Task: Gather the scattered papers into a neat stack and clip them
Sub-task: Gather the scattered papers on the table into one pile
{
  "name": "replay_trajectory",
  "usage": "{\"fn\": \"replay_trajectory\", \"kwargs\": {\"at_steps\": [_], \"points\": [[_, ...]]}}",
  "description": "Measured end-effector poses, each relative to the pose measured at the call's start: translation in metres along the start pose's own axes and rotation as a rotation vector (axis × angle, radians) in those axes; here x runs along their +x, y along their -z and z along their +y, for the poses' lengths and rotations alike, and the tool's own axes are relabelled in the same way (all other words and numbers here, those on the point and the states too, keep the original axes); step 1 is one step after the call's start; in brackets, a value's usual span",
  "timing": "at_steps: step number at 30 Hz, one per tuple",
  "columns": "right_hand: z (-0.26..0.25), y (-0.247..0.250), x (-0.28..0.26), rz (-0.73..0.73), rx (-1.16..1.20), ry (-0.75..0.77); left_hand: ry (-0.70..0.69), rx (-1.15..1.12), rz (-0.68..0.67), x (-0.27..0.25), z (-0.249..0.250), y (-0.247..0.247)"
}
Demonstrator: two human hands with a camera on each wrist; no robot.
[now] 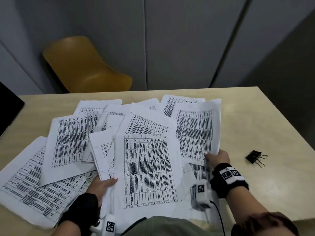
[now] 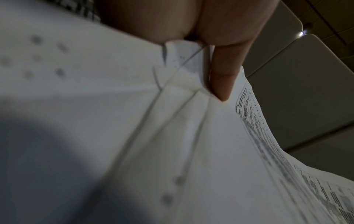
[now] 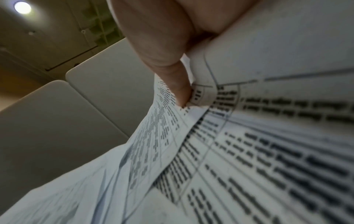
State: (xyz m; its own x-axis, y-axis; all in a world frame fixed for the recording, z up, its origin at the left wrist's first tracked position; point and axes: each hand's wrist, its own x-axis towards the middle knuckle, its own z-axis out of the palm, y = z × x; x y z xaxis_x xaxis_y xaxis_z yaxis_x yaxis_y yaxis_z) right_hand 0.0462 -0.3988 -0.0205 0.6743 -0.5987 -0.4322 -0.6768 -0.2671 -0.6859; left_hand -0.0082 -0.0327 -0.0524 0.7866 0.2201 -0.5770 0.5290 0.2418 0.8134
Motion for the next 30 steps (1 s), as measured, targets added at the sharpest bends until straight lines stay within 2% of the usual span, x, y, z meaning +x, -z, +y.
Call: {"fn": "replay_trajectory", "kwargs": {"at_steps": [5,6,9,10,14,20,25,30], "points": [[-0.007,0.003,-0.006,0.043,0.068,0.017,0.000,0.009,0.002,0.000,-0.001,0.000],[-0.007,0.005,-0.008,0.006,0.088,-0.001,-0.001,0.010,0.004,0.001,-0.001,0.001],[-0.006,0.008,-0.020,-0.233,0.186,-0.124,0.017,0.014,-0.003,0.005,-0.003,0.003],[-0.005,0.006,-0.025,-0.265,0.161,-0.132,0.017,0.017,-0.003,0.007,-0.003,0.002],[0.005,-0.014,-0.039,-0.160,-0.082,-0.018,0.005,0.024,-0.009,0.007,-0.004,0.002],[0.010,0.001,-0.034,-0.065,-0.020,-0.077,-0.030,0.026,-0.030,0.001,0.000,-0.001],[0.009,0.030,-0.032,0.013,-0.106,0.068,-0.021,0.063,-0.026,0.001,0.002,-0.004],[0.010,0.047,-0.033,0.120,-0.050,0.150,0.003,0.124,-0.001,0.007,-0.001,0.000]]}}
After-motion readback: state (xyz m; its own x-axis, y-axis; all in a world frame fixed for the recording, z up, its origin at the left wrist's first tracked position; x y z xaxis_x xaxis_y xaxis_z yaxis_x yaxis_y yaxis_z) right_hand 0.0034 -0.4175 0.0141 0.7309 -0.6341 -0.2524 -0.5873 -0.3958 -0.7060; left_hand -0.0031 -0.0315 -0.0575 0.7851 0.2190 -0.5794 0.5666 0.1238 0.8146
